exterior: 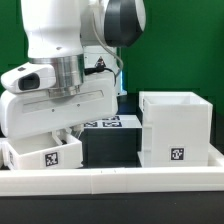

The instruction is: Assemble drawer

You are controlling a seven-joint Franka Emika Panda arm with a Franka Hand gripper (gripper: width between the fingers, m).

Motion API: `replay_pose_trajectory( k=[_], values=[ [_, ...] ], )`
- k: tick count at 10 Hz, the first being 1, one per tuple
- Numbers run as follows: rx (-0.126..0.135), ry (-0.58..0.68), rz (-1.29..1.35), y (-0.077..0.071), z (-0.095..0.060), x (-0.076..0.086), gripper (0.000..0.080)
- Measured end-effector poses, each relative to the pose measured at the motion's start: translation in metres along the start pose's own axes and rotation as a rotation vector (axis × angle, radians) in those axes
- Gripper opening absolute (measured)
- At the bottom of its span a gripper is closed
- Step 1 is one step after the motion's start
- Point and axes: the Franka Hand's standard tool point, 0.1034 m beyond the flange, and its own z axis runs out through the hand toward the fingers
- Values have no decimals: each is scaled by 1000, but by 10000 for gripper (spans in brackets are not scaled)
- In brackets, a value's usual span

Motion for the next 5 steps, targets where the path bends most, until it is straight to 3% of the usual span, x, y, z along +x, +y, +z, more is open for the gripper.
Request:
replay_pose_trajectory(
  k=[3,5],
  values=[
    [18,-26,-377,-21,-1,-9,41],
    [21,-31,-487,-20,0,-11,41]
  ],
)
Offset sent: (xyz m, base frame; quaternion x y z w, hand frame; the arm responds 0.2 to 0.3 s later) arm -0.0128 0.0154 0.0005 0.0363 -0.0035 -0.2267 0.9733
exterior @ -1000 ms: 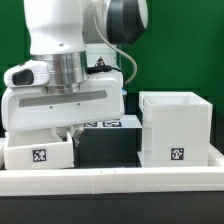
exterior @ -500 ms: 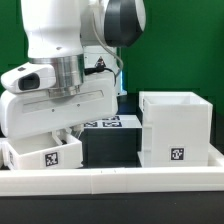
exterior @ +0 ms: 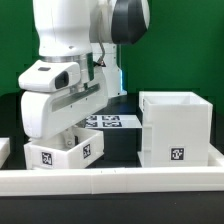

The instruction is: Assemble drawer

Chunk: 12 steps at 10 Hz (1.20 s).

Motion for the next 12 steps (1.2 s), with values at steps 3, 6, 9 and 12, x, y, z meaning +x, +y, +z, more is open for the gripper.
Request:
replay_pose_trajectory(
  k=[3,6,9,12],
  values=[
    [-3,-18,-218,2,0,-6,41],
    [-41,-51,-557,2,-1,-3,41],
    [-70,-48,-548,4,1,-2,41],
    [-64,-50,-549,-3,5,7,41]
  ],
)
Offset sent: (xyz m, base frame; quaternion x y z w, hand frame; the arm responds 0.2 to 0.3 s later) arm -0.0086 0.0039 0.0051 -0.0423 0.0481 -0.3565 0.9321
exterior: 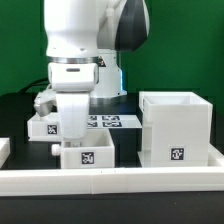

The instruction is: Assemble drawer

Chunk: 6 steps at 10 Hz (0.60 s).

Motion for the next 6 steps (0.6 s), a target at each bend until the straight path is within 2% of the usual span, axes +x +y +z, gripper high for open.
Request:
replay_pose_trajectory(
  k=[1,3,4,6],
  values=[
    [-5,-4,-7,2,0,11,41],
    [0,-2,38,1,2,26,41],
    [-12,-2,82,2,1,24,41],
    [-11,-4,86,2,2,22,41]
  ],
)
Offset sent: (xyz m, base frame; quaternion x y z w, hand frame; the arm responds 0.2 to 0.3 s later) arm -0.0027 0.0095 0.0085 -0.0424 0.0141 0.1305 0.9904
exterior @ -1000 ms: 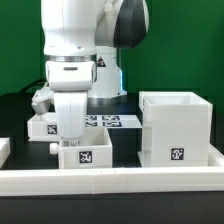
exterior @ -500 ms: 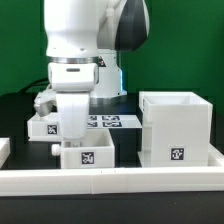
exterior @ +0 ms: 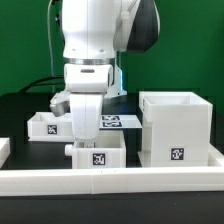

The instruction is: Assemble drawer

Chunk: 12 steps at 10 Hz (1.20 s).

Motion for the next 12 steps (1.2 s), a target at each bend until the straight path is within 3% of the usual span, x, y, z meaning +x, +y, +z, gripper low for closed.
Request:
replay_pose_trajectory(
  k=[4,6,9,12],
  values=[
    [14,-6,-44,-8,5,6,41],
    [36,-12,-68,-11,4,13,41],
    [38,-13,-64,-12,5,12,41],
    [53,-7,-46,-13,3,26,41]
  ],
)
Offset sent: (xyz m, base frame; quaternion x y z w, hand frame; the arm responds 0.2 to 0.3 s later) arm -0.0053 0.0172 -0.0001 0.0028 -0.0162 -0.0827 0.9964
